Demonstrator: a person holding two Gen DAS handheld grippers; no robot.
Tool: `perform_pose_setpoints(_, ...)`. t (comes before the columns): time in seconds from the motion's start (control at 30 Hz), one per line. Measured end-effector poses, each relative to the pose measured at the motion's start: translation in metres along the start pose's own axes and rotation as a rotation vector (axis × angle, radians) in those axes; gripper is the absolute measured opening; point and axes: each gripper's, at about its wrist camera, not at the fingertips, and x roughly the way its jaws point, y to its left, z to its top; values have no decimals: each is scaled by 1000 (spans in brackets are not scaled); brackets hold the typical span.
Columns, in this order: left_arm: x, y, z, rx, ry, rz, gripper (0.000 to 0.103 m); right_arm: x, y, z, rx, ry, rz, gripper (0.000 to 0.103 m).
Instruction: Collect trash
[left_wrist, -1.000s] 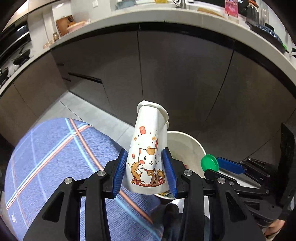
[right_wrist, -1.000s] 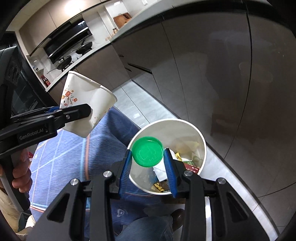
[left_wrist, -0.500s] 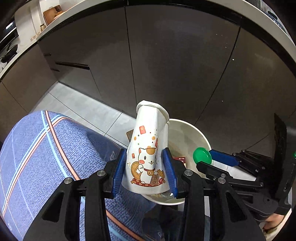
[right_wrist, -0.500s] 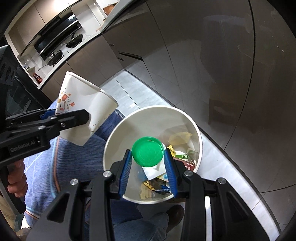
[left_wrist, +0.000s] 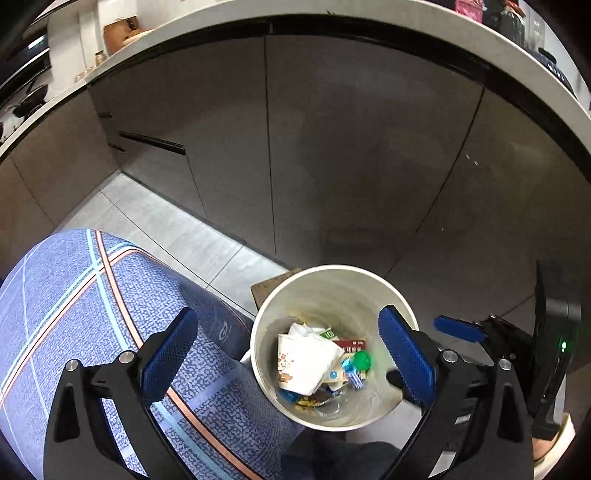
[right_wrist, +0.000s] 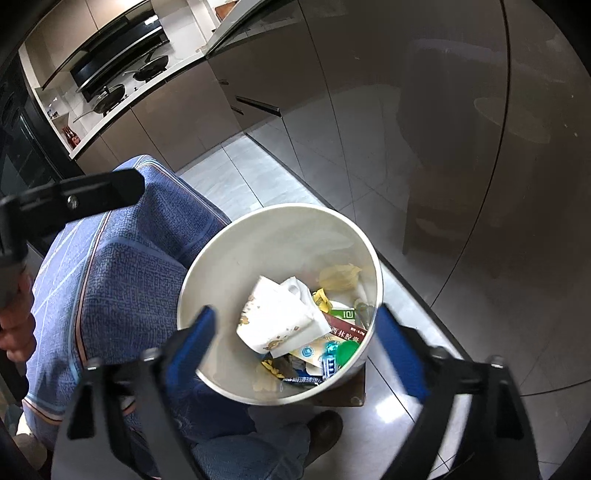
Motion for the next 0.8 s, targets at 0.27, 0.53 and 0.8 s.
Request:
perform_pose_setpoints(0.27,-14,7,3,-31,-19,12,94,-7,4,0,-13,-4,-6,100)
perform_pose_setpoints(0.53,-45,10,3,-49,-53,32,94,-29,18,5,-8,-29,-10,100)
perform_pose_setpoints(0.8,-105,22,-15,-97,-102,87,94,-77,53,12,-19,-78,-35,100)
